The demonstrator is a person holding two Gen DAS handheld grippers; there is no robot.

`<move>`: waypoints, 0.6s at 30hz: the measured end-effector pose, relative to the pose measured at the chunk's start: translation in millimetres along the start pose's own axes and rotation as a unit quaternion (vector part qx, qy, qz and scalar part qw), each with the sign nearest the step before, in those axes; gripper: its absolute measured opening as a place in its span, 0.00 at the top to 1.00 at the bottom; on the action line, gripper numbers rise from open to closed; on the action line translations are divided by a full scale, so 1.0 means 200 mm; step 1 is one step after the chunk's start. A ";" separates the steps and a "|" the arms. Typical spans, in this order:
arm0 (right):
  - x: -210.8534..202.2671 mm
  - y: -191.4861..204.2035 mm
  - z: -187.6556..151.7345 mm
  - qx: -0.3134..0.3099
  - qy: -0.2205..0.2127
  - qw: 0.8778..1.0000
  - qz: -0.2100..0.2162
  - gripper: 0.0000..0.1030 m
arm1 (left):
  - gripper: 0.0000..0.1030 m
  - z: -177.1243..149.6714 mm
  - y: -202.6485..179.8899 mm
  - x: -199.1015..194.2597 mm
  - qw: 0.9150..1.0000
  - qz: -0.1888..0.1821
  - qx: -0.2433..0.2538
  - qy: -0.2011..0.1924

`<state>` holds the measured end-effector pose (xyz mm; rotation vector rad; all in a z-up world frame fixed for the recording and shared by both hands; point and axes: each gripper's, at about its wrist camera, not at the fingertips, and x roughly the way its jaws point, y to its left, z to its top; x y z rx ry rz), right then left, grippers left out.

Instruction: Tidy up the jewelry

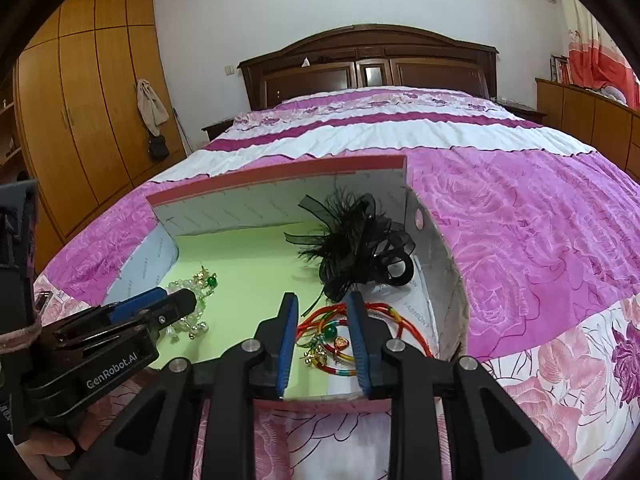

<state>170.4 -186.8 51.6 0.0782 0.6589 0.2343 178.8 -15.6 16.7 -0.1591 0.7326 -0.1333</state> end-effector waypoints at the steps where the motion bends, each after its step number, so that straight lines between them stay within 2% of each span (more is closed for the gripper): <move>1: -0.01 0.00 0.00 0.001 -0.003 1.000 0.001 0.70 | 0.69 0.00 0.00 -0.01 1.000 0.000 0.001 -0.002; 4: -0.04 0.01 0.00 0.003 -0.013 1.000 0.003 0.65 | 0.68 0.00 0.00 -0.04 1.000 -0.002 0.004 -0.008; 18: -0.26 0.03 -0.05 0.012 -0.050 0.999 0.007 0.60 | 0.63 -0.05 -0.03 -0.25 0.999 0.005 0.012 -0.042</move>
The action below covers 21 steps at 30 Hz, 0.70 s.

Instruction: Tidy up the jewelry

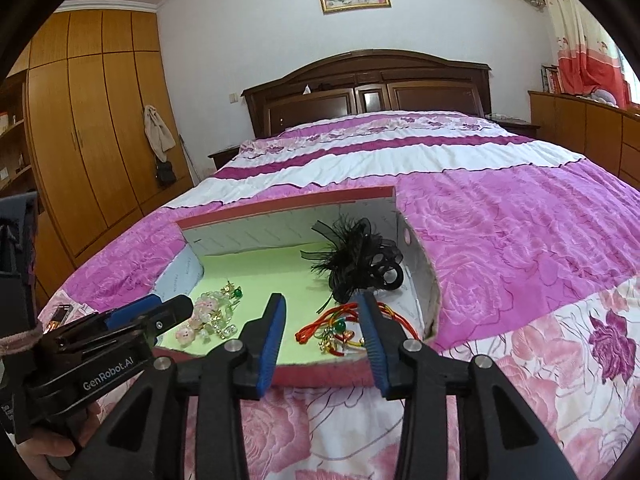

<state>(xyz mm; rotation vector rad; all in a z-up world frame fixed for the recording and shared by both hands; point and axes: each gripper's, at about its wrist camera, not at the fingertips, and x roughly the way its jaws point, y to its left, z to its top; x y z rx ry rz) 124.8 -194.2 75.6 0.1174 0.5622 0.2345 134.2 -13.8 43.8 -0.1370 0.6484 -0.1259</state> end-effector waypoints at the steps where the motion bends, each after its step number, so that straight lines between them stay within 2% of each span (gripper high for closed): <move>1: -0.02 0.00 -0.01 0.000 -0.002 1.000 -0.001 0.60 | 0.63 0.00 0.00 -0.01 1.000 0.000 0.001 -0.002; 9: -0.15 0.04 -0.07 -0.011 -0.021 1.000 -0.003 0.51 | 0.62 -0.05 -0.03 -0.13 1.000 0.000 0.008 -0.019; 13: -0.21 0.05 -0.10 -0.016 -0.031 0.999 -0.010 0.45 | 0.57 -0.09 -0.04 -0.17 1.000 0.004 0.016 -0.024; 21: -0.27 0.07 -0.18 -0.020 -0.034 0.999 -0.011 0.41 | 0.53 -0.16 -0.06 -0.21 0.999 0.013 0.018 -0.025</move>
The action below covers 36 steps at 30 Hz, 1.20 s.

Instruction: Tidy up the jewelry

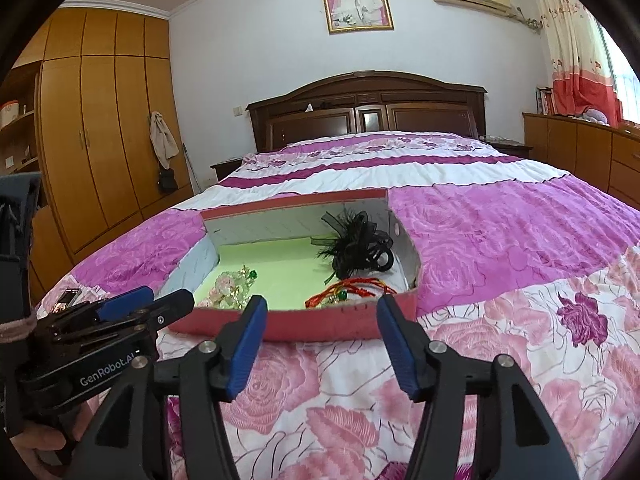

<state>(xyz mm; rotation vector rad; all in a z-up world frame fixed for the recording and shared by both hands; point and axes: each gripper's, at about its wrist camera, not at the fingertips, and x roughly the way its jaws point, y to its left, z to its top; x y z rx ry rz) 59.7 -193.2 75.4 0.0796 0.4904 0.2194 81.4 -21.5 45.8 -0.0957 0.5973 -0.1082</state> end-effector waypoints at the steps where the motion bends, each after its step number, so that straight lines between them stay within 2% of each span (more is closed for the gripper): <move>1: 0.00 0.00 -0.01 0.001 0.001 1.000 0.000 0.41 | 0.53 0.00 0.00 0.00 1.000 0.001 -0.001 -0.001; 15: -0.02 -0.02 -0.06 0.011 0.012 1.000 -0.007 0.41 | 0.53 -0.02 0.02 -0.01 1.000 0.016 -0.010 -0.006; 36: -0.02 -0.02 -0.06 0.011 0.012 1.000 -0.007 0.41 | 0.53 -0.01 0.02 -0.02 1.000 0.016 -0.010 -0.009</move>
